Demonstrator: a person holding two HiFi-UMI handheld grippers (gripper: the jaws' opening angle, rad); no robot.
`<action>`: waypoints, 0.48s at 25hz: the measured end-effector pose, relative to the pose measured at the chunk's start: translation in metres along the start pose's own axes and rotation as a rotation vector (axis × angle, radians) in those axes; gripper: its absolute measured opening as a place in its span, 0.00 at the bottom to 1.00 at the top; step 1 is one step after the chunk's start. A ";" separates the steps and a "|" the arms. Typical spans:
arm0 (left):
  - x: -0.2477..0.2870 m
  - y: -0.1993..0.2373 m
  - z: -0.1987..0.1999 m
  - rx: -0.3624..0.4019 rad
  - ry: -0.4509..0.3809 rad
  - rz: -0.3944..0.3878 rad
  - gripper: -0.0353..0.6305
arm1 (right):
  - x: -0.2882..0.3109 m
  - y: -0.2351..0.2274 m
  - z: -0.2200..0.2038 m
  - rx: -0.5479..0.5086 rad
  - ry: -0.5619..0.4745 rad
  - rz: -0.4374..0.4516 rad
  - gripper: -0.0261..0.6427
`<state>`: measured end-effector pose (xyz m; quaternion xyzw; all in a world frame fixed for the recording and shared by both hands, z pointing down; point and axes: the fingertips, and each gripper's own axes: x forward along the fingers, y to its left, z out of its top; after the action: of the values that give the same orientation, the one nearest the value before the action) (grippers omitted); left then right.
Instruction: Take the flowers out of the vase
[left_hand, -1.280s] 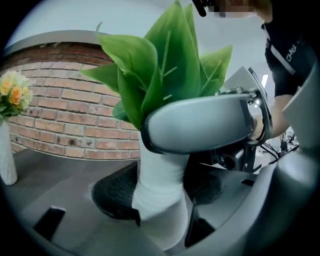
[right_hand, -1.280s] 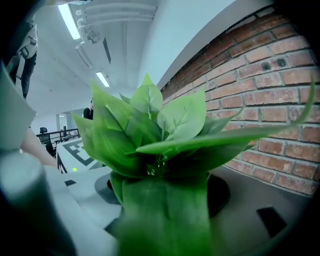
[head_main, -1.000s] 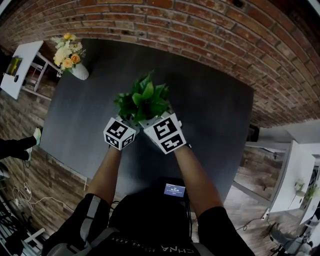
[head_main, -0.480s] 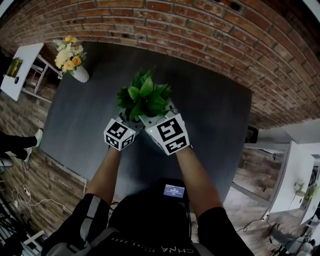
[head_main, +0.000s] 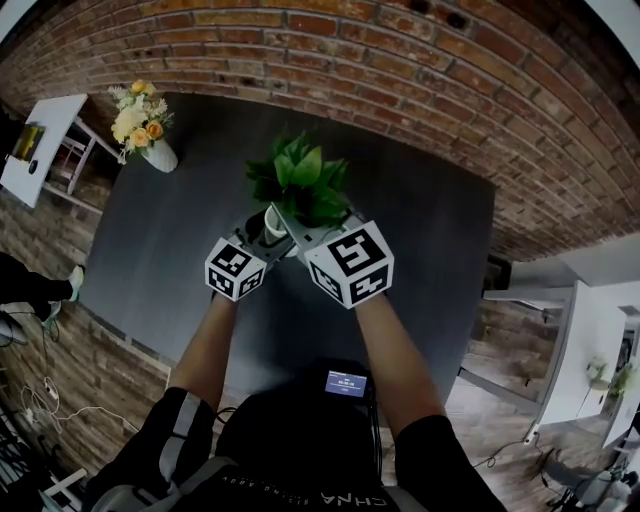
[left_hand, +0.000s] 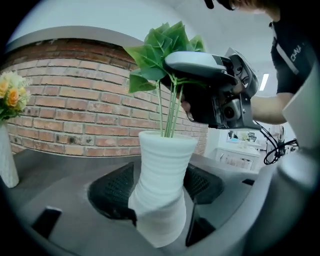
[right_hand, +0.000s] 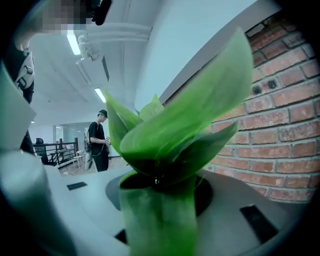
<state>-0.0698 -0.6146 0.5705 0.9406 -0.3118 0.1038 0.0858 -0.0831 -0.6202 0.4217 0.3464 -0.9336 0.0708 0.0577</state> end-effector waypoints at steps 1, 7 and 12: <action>-0.001 0.000 0.000 -0.001 0.004 -0.001 0.47 | -0.002 0.000 0.003 -0.007 0.000 -0.003 0.20; -0.008 -0.004 0.005 0.007 0.023 -0.001 0.48 | -0.014 0.000 0.024 0.000 -0.032 -0.013 0.19; -0.020 -0.007 0.011 0.011 0.026 0.015 0.48 | -0.032 0.004 0.052 -0.017 -0.069 -0.026 0.19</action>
<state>-0.0798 -0.5999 0.5537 0.9372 -0.3171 0.1183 0.0841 -0.0647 -0.6061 0.3655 0.3602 -0.9311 0.0502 0.0295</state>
